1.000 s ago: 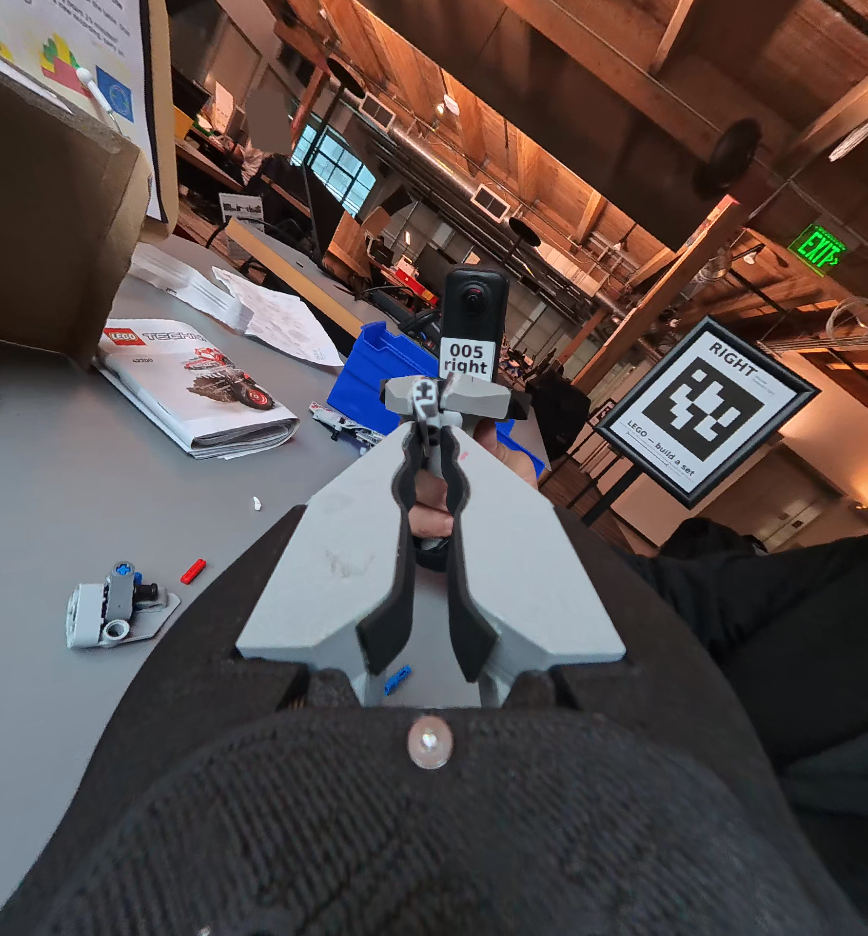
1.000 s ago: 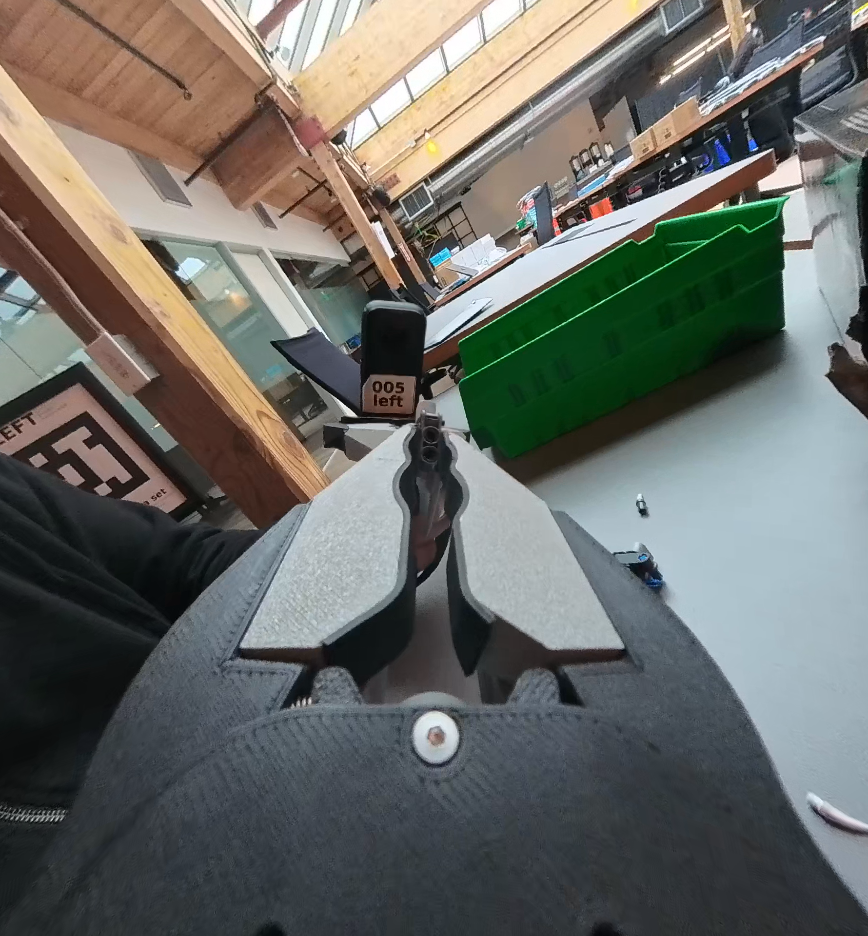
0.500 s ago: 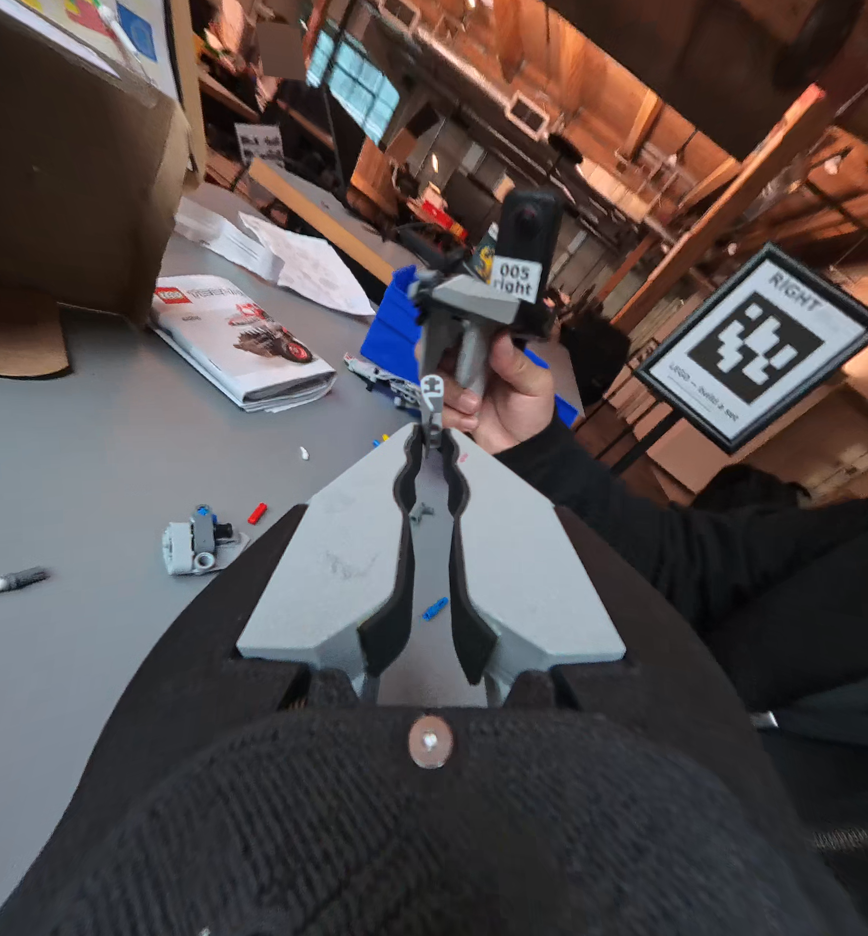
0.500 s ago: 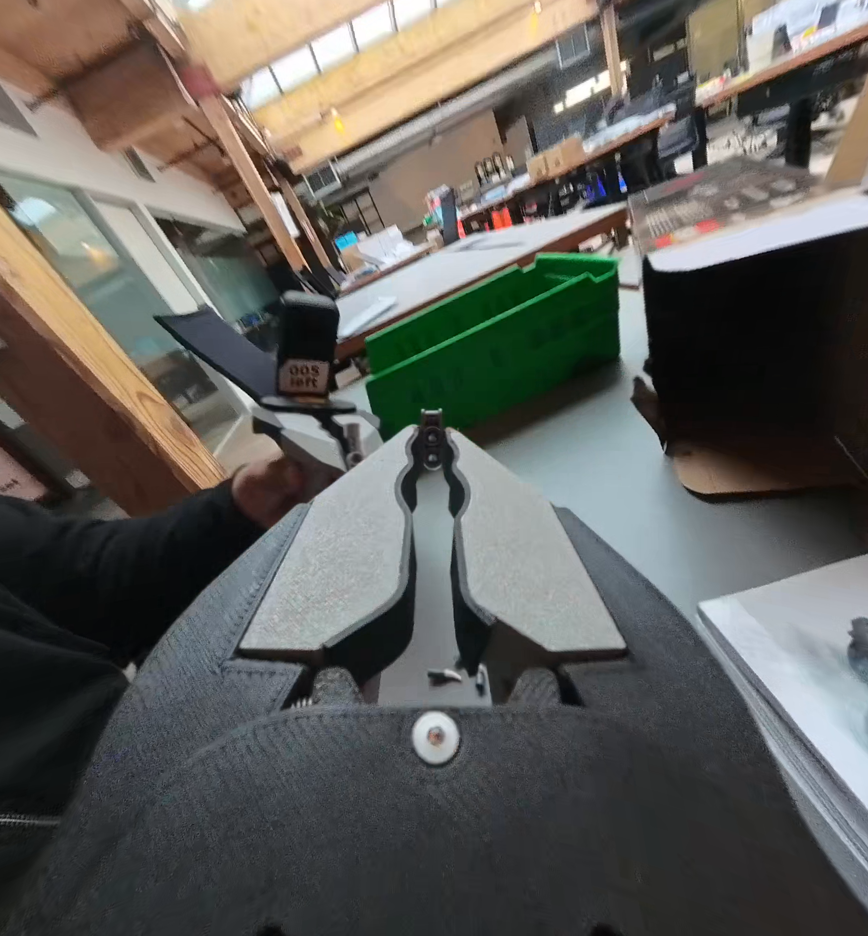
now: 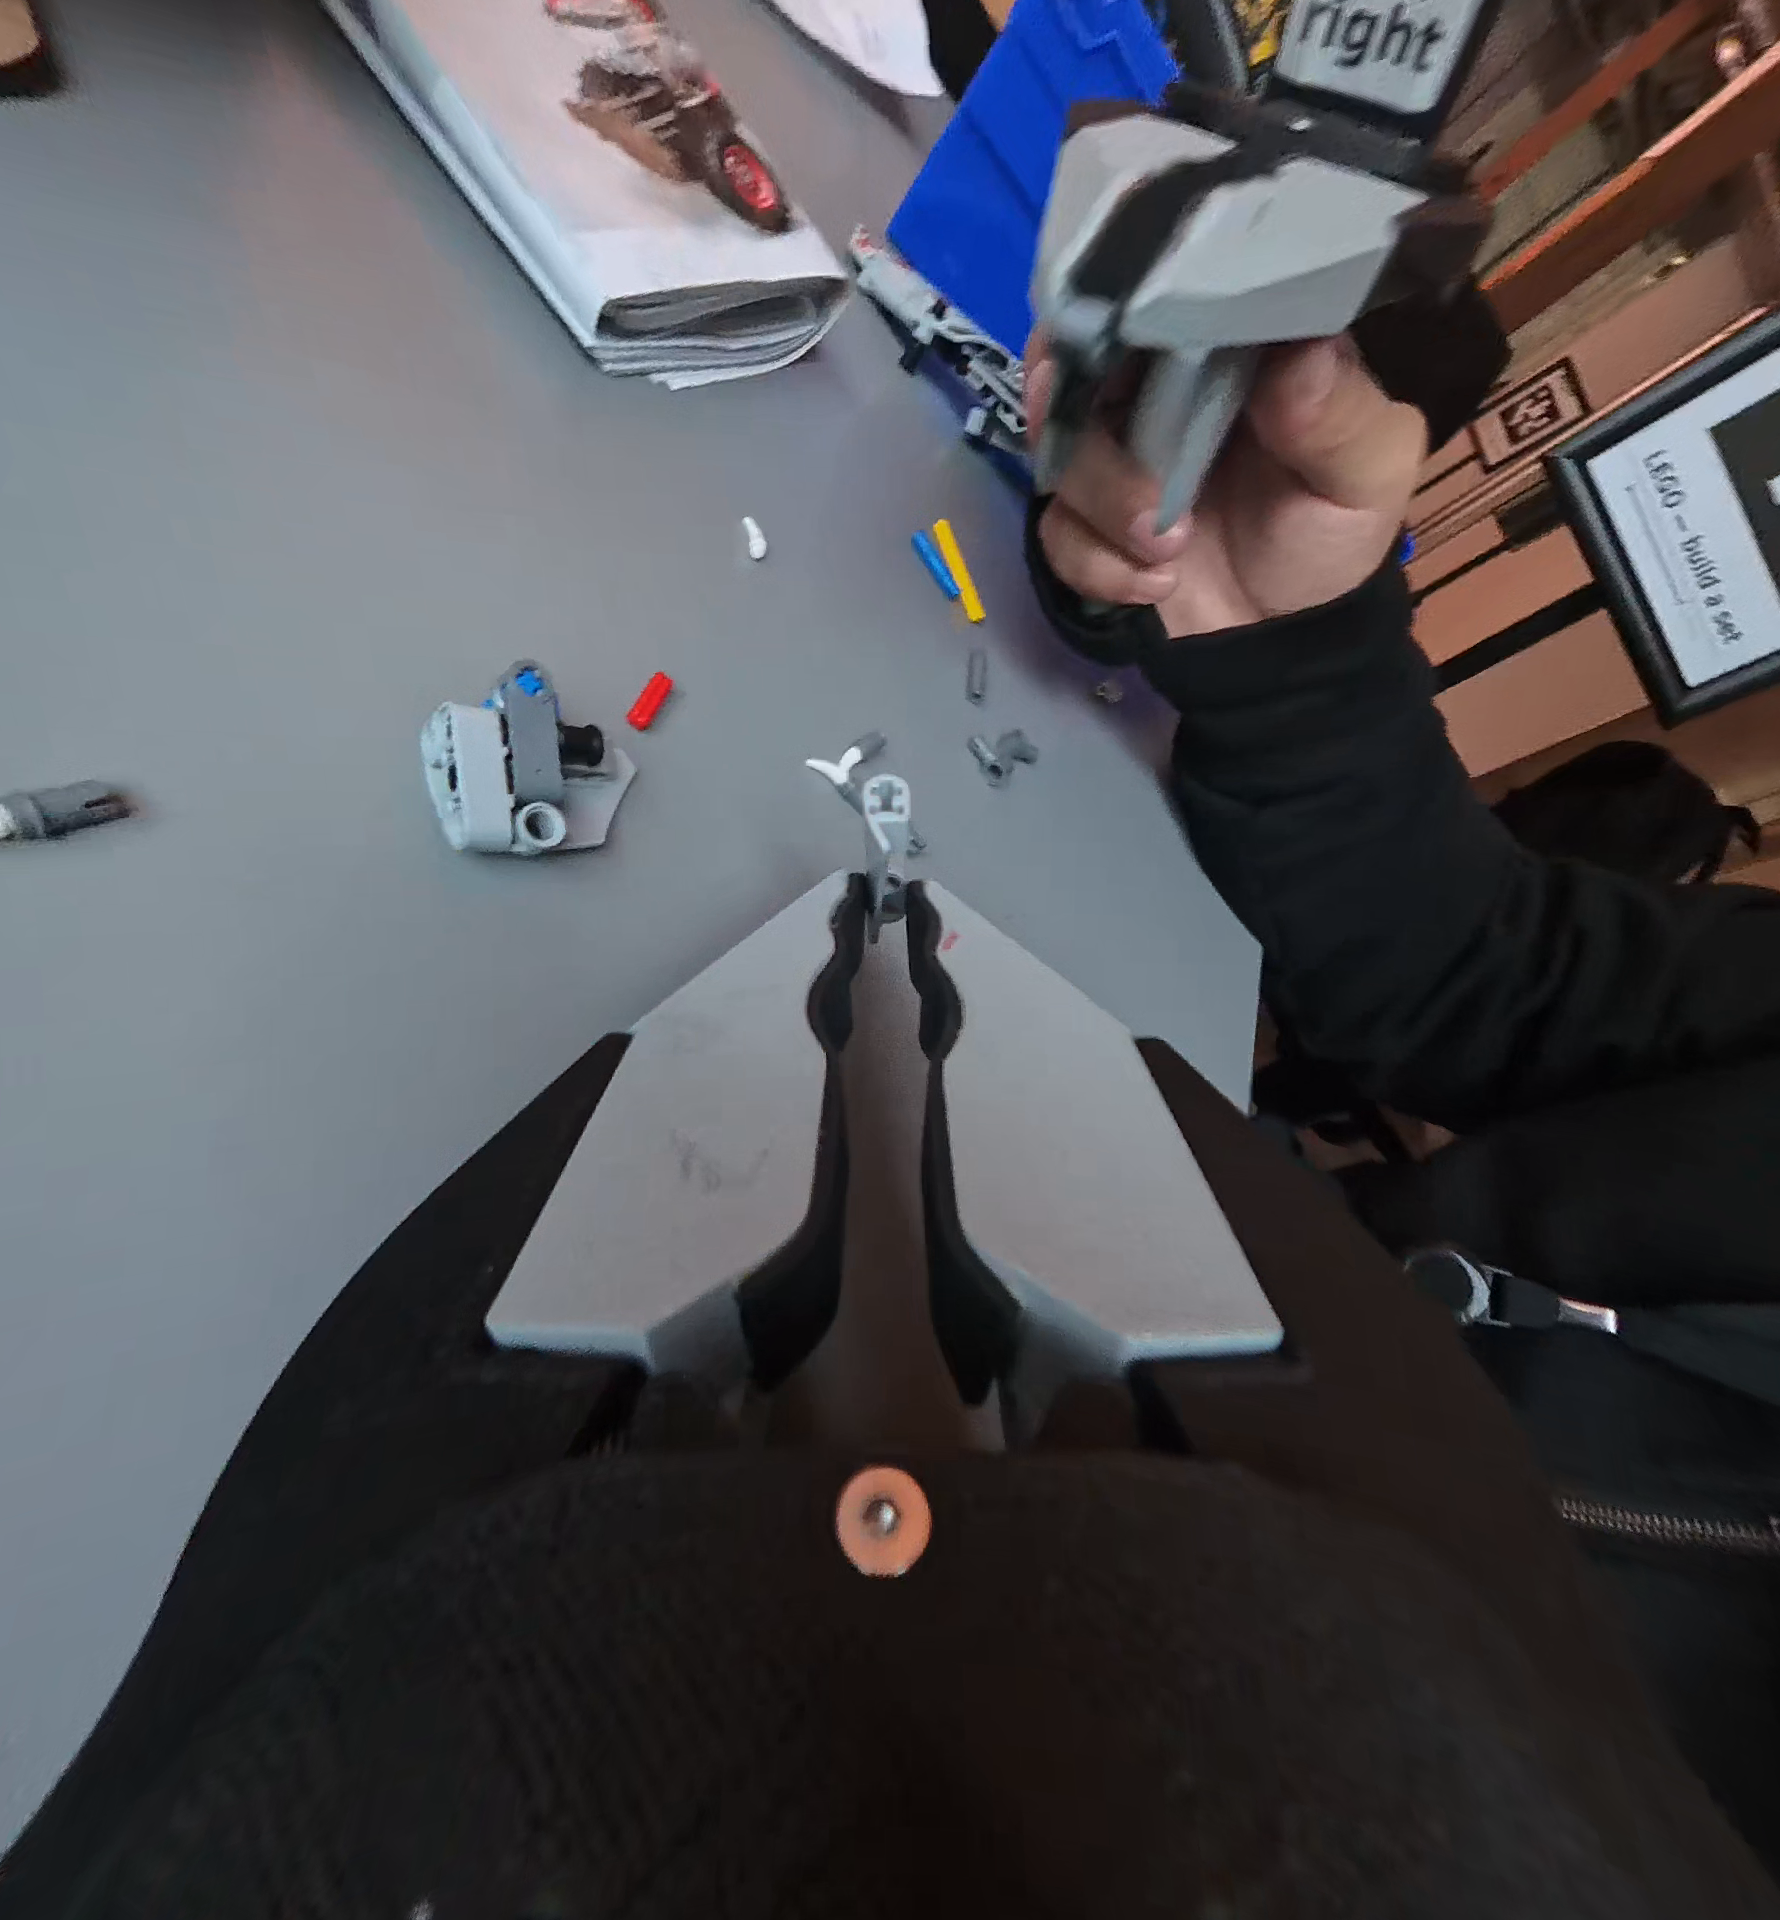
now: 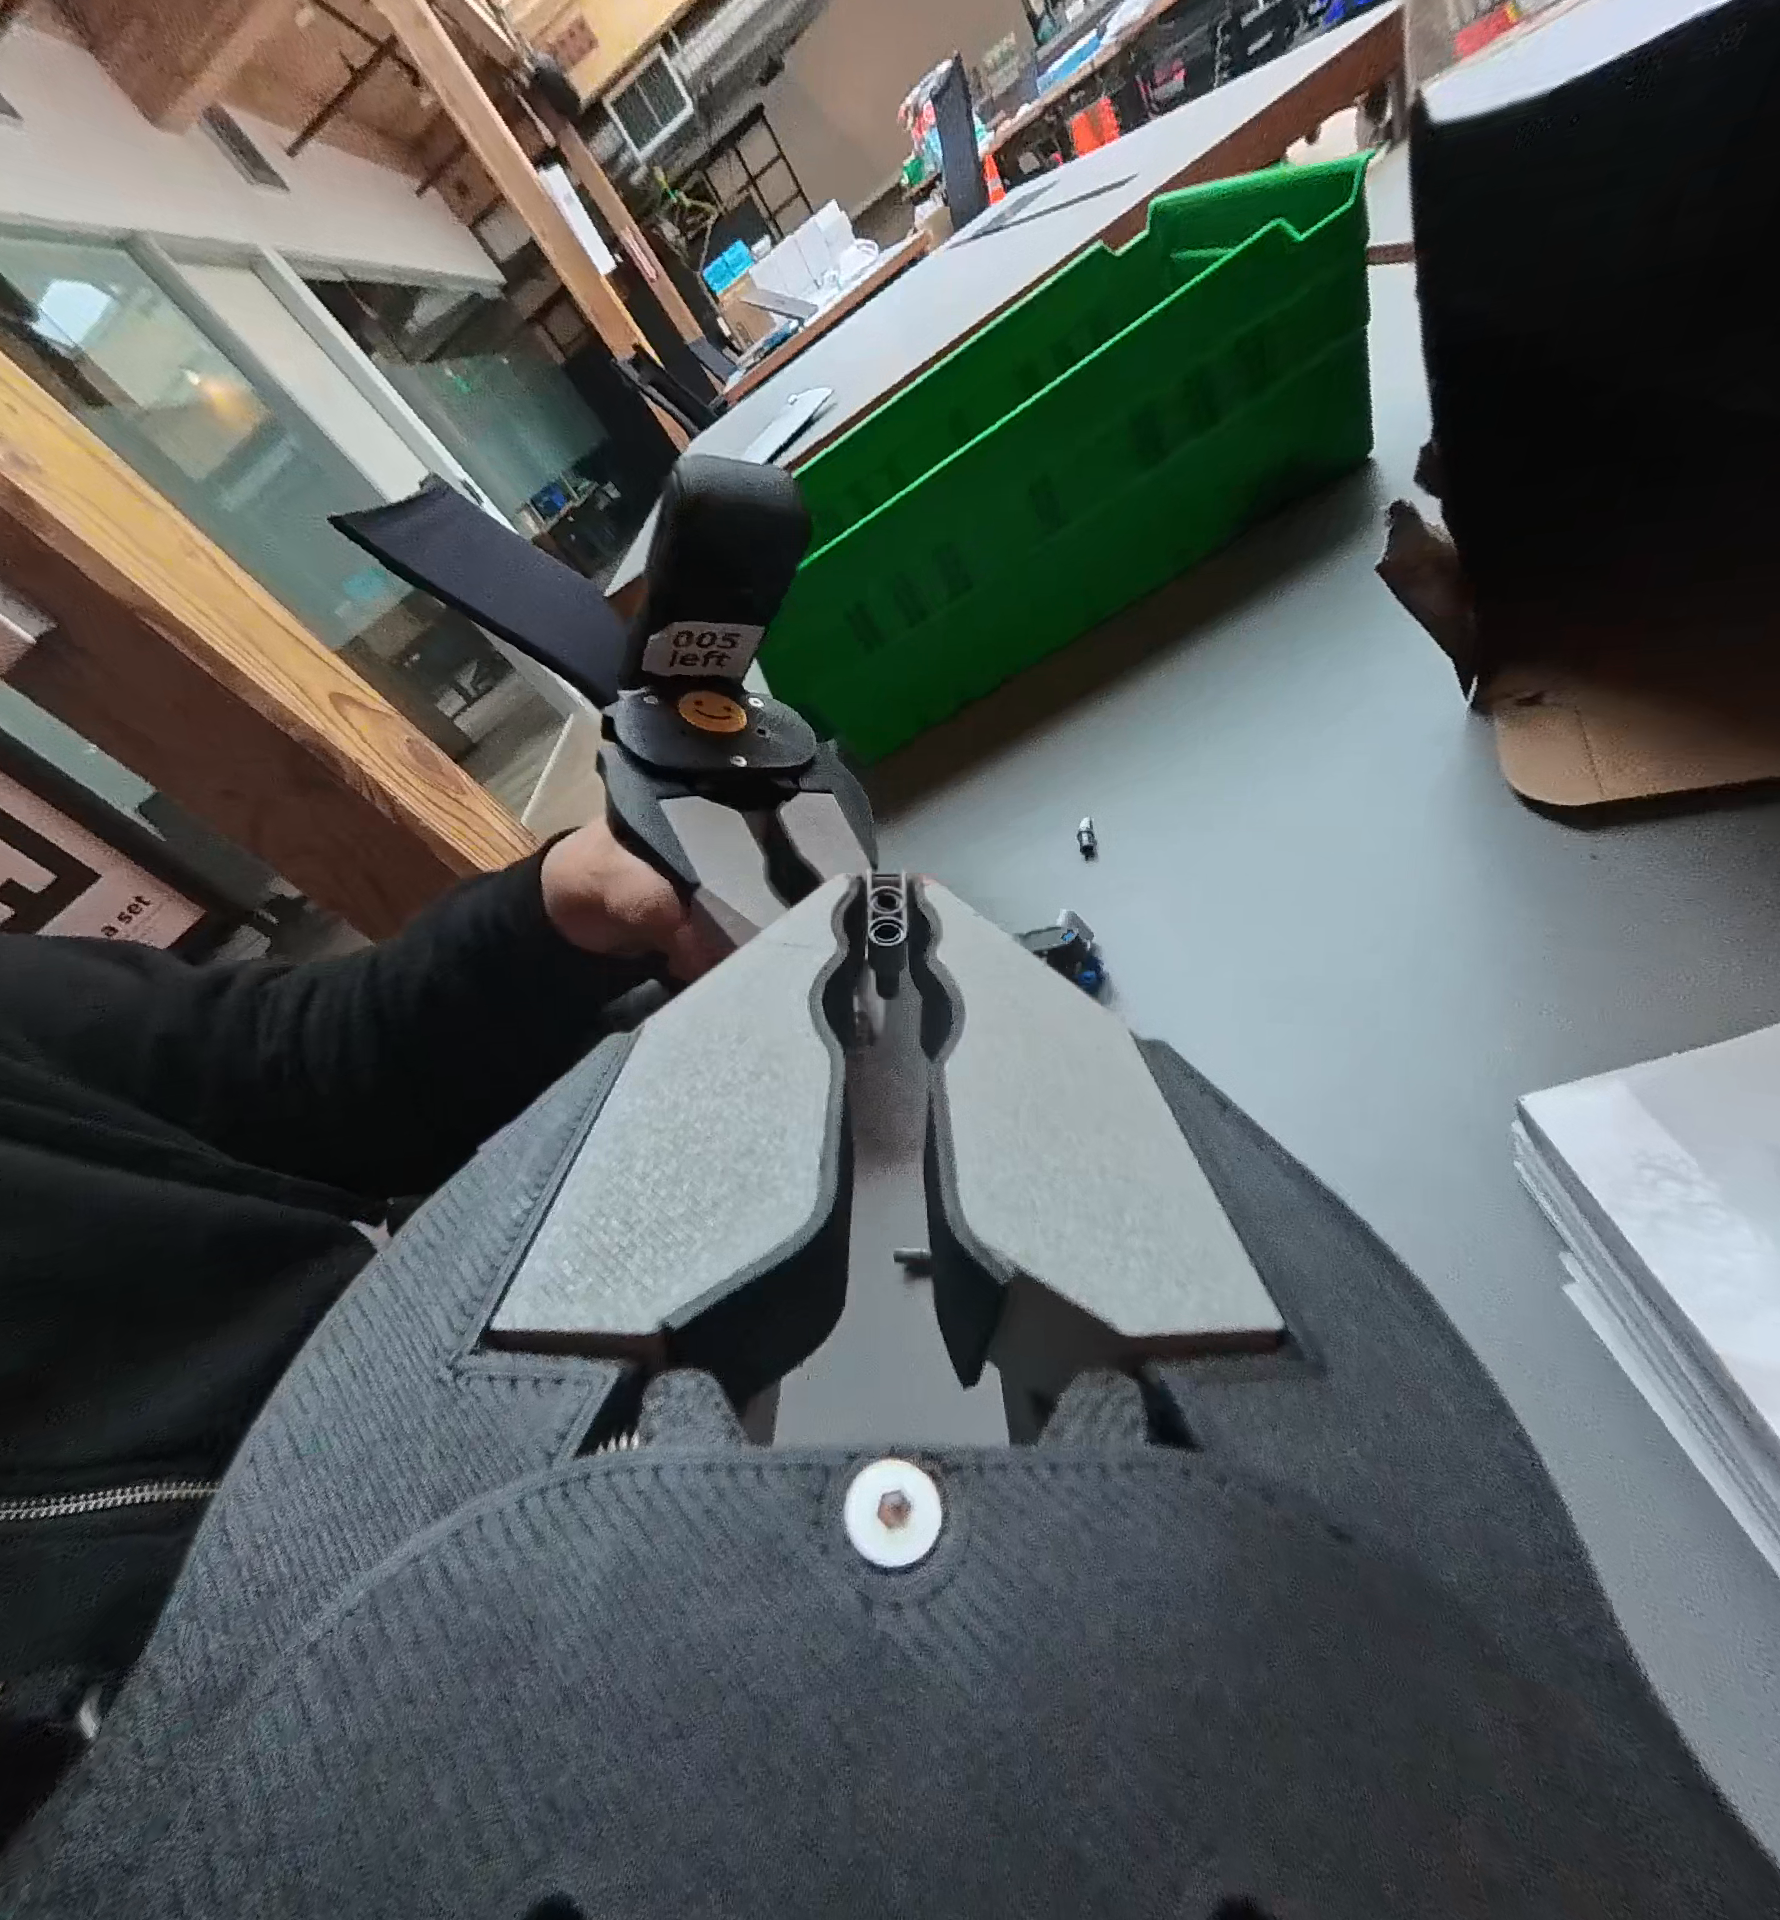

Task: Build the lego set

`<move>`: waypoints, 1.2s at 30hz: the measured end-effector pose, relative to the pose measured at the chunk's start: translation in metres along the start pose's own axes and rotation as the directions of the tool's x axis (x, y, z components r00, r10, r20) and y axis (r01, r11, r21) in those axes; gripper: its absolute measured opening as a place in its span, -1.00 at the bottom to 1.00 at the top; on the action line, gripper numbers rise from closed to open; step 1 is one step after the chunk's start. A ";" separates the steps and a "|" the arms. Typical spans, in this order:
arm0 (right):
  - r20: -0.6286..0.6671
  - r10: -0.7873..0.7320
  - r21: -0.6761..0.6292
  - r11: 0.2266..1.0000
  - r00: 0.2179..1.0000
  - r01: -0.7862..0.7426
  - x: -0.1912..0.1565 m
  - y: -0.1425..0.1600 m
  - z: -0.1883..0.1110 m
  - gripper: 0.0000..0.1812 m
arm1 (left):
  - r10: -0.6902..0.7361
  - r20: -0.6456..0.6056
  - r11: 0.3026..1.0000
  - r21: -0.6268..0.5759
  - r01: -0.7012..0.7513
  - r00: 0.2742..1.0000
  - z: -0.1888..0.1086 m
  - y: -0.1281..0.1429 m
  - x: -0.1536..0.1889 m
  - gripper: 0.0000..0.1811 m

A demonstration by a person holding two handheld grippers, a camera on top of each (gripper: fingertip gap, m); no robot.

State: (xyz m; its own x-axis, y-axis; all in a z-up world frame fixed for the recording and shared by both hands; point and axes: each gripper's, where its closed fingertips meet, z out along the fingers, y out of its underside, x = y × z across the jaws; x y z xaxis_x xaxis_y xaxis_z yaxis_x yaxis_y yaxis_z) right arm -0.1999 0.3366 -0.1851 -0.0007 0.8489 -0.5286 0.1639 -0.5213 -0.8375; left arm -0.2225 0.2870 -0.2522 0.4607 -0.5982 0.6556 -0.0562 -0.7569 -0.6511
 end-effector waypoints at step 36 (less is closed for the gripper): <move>0.293 -0.070 -0.075 0.993 0.954 0.096 -0.061 0.013 0.014 -0.89 | 0.376 -0.080 0.911 0.215 -0.352 0.923 -0.008 -0.037 0.065 -0.94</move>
State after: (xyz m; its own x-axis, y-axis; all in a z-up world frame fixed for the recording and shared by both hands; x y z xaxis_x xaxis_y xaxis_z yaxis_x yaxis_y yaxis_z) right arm -0.2117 0.2770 -0.1661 -0.3010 0.8207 -0.4857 0.2362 -0.4293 -0.8717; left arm -0.1977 0.2740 -0.1827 0.3329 -0.8579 0.3914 -0.0231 -0.4224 -0.9061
